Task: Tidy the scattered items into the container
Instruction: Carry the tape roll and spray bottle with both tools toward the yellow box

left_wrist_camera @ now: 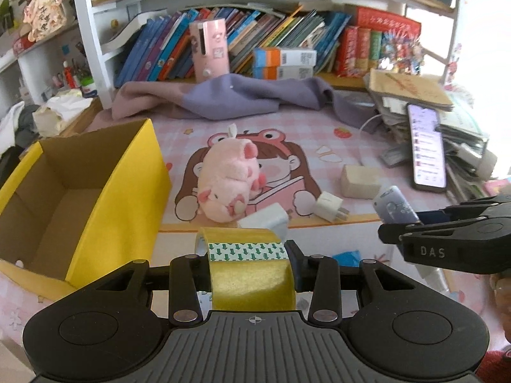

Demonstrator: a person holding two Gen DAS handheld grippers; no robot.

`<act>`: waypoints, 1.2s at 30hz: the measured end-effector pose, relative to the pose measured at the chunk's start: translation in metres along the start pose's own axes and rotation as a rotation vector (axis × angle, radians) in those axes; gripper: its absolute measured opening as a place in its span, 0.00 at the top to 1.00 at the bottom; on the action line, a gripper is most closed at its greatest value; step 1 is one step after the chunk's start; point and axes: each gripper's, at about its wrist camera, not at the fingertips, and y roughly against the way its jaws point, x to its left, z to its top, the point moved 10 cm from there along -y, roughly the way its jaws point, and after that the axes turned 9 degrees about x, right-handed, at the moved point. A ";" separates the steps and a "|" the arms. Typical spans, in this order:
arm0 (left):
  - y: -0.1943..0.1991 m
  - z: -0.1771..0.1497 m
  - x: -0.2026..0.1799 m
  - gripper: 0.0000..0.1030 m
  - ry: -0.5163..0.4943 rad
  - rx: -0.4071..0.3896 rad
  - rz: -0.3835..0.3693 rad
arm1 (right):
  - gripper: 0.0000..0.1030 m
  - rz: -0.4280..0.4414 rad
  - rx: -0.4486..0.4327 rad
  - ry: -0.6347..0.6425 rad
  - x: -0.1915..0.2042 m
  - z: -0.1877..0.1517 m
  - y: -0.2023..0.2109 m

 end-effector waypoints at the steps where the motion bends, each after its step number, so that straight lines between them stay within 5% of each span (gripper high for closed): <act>1: 0.004 -0.002 0.001 0.62 -0.004 -0.011 -0.011 | 0.70 -0.005 -0.005 -0.001 0.003 -0.002 0.004; 16: 0.060 -0.053 0.058 0.62 -0.051 -0.111 -0.101 | 0.70 -0.036 -0.098 -0.045 0.091 -0.044 0.052; 36: 0.130 -0.155 0.151 0.62 -0.024 -0.095 -0.147 | 0.70 -0.046 -0.083 -0.013 0.240 -0.137 0.088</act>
